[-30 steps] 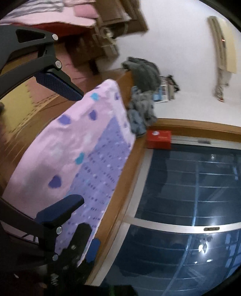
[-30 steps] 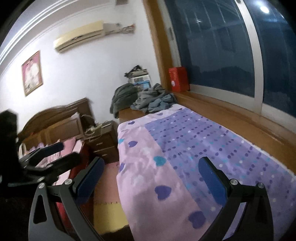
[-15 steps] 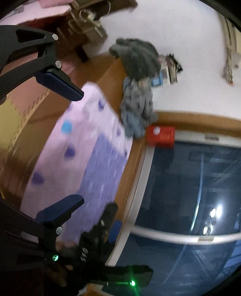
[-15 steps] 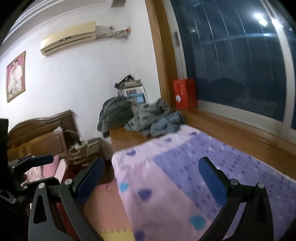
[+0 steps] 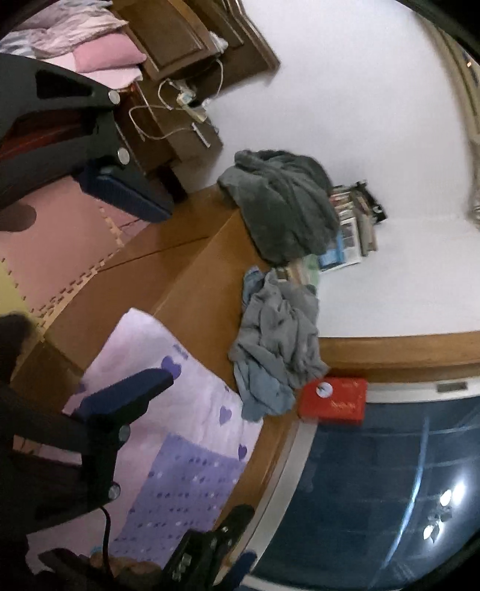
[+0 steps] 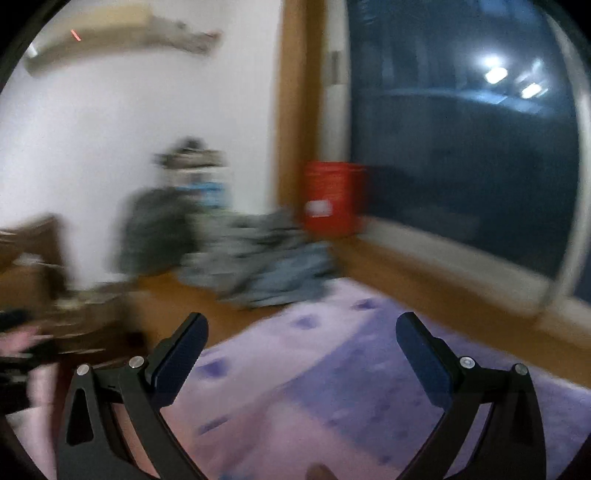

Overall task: Fold clothes
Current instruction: 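Move both tools toward the grey clothes pile on the wooden cabinet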

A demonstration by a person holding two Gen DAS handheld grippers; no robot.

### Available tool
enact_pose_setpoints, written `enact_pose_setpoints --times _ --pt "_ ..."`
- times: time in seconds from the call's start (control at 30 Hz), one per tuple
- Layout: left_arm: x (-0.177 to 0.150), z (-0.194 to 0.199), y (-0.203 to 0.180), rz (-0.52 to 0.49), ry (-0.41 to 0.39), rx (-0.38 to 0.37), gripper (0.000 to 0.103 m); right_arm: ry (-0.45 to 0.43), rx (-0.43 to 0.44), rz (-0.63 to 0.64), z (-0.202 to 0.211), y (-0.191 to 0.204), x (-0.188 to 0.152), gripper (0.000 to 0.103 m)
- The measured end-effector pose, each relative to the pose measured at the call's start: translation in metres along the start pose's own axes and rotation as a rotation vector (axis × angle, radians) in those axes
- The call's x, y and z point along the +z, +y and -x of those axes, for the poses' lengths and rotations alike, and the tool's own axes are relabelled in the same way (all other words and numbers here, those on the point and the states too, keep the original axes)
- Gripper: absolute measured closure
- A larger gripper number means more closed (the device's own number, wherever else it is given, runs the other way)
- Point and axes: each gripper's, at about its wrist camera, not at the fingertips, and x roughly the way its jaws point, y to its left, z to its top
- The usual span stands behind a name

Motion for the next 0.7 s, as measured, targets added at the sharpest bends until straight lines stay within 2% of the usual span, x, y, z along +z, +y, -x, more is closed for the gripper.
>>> enact_pose_setpoints --times 0.03,0.07,0.13,0.2,0.27,0.33,0.37,0.4,0.5,0.53,0.6,0.7 --pt "0.007 -0.013 0.006 0.0 0.003 -0.019 0.02 -0.01 -0.033 0.012 -0.01 0.007 0.003 0.0" --pt "0.014 -0.023 0.009 0.001 0.008 -0.042 0.02 -0.028 -0.008 0.017 -0.021 0.011 0.006 0.0" --pt "0.03 -0.042 0.016 0.014 0.015 -0.099 0.02 -0.06 0.082 -0.013 -0.043 0.014 0.015 0.0" --pt "0.049 -0.06 0.025 0.038 0.02 -0.169 0.02 -0.046 0.164 -0.042 -0.071 0.015 0.024 0.0" --pt "0.066 -0.075 0.032 0.062 0.003 -0.123 0.023 -0.01 0.231 -0.063 -0.102 0.015 0.033 0.0" --pt "0.076 -0.09 0.034 0.069 0.013 -0.089 0.044 0.027 0.299 -0.084 -0.132 0.015 0.042 0.0" --pt "0.082 -0.1 0.035 0.069 0.032 -0.082 0.048 0.046 0.314 -0.088 -0.146 0.015 0.046 0.002" --pt "0.087 -0.111 0.037 0.07 0.052 -0.074 0.055 0.061 0.29 -0.082 -0.158 0.016 0.049 0.01" --pt "0.101 -0.134 0.042 0.071 0.076 -0.058 0.06 0.067 0.249 -0.091 -0.18 0.022 0.055 0.022" --pt "0.107 -0.144 0.042 0.062 0.084 -0.075 0.067 0.066 0.248 -0.09 -0.186 0.025 0.056 0.024" --pt "0.116 -0.162 0.043 0.041 0.089 -0.099 0.073 0.069 0.241 -0.07 -0.201 0.04 0.059 0.026" --pt "0.134 -0.194 0.048 0.019 0.071 -0.142 0.073 0.07 0.242 -0.044 -0.222 0.062 0.065 0.026"
